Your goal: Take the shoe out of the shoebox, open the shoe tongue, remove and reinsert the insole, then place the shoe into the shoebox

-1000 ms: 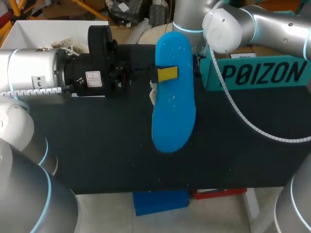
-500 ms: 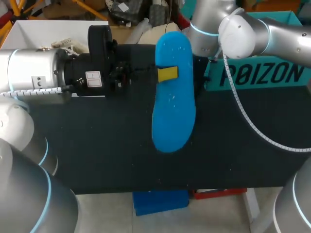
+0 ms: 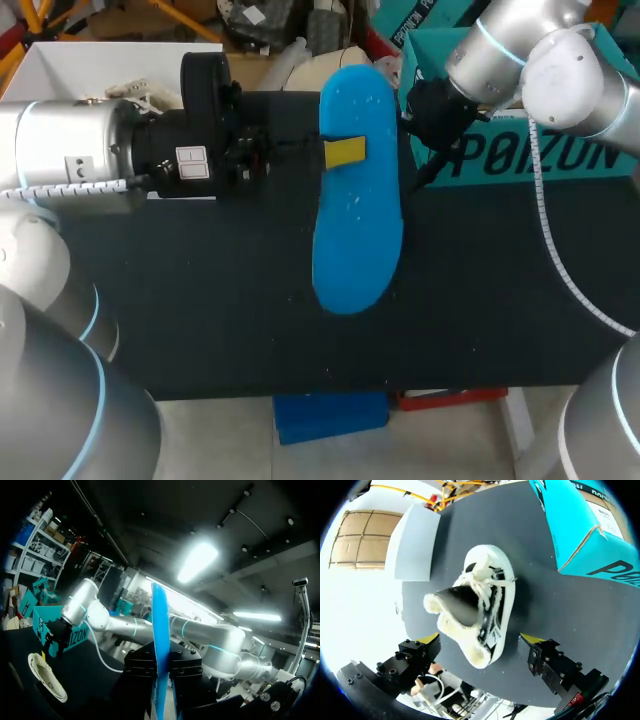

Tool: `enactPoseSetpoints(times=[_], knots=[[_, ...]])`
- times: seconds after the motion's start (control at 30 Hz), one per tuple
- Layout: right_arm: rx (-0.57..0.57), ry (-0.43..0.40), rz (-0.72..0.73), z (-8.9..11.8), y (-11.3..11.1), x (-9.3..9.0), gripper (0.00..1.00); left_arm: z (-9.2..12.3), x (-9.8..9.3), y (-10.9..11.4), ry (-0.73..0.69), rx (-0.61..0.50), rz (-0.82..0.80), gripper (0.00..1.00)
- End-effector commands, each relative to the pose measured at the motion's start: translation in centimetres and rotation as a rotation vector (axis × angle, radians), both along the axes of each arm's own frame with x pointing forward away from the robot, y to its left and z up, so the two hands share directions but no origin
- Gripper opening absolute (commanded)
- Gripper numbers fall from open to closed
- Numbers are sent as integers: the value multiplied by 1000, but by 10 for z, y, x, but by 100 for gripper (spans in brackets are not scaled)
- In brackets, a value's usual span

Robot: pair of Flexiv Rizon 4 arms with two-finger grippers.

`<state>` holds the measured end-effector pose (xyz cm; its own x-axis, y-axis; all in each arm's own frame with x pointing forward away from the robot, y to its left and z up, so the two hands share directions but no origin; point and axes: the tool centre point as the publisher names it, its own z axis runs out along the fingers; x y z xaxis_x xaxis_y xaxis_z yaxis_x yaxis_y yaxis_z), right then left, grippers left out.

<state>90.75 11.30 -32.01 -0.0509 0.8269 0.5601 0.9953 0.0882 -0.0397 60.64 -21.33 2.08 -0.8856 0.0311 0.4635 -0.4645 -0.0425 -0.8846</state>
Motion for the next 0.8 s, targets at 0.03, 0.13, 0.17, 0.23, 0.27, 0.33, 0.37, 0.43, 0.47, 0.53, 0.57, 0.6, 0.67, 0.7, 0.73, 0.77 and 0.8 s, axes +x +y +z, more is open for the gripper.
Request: enactPoseSetpoints(times=[0.03,0.13,0.17,0.23,0.27,0.33,0.37,0.43,0.47,0.53,0.57,0.6,0.67,0.7,0.73,0.77,0.8], knots=[[180,-68,-56,-3,-7,-17,100,1,-4,0,2,2,8,0],[180,-68,-56,-3,-7,-17,100,1,-4,0,2,2,8,0],[180,-68,-56,-3,-7,-17,100,1,-4,0,2,2,8,0],[180,-68,-56,-3,-7,-17,100,1,-4,0,2,2,8,0],[180,-68,-56,-3,-7,-17,100,1,-4,0,2,2,8,0],[180,-68,-56,-3,-7,-17,100,1,-4,0,2,2,8,0],[180,-68,-56,-3,-7,-17,100,1,-4,0,2,2,8,0],[237,-66,-84,3,-17,-29,100,1,-4,0,2,2,8,0],[252,-69,-94,7,-20,-32,100,1,-4,0,2,2,8,0],[300,-69,-102,14,-23,-36,100,1,-4,0,2,2,8,0],[336,-67,-105,18,-21,-40,100,1,-4,0,2,2,8,0],[380,-63,-108,20,-21,-40,100,1,-4,0,2,2,8,0],[482,-52,-101,25,-20,-41,100,1,-4,0,2,2,8,0],[500,-58,-101,29,-19,-42,100,1,-4,0,2,2,8,0],[506,-58,-99,31,-18,-42,100,1,-4,0,2,2,8,0],[541,-61,-91,33,-17,-42,100,1,-4,0,2,2,8,0],[572,-62,-87,36,-16,-42,100,1,-4,0,2,2,8,0]])
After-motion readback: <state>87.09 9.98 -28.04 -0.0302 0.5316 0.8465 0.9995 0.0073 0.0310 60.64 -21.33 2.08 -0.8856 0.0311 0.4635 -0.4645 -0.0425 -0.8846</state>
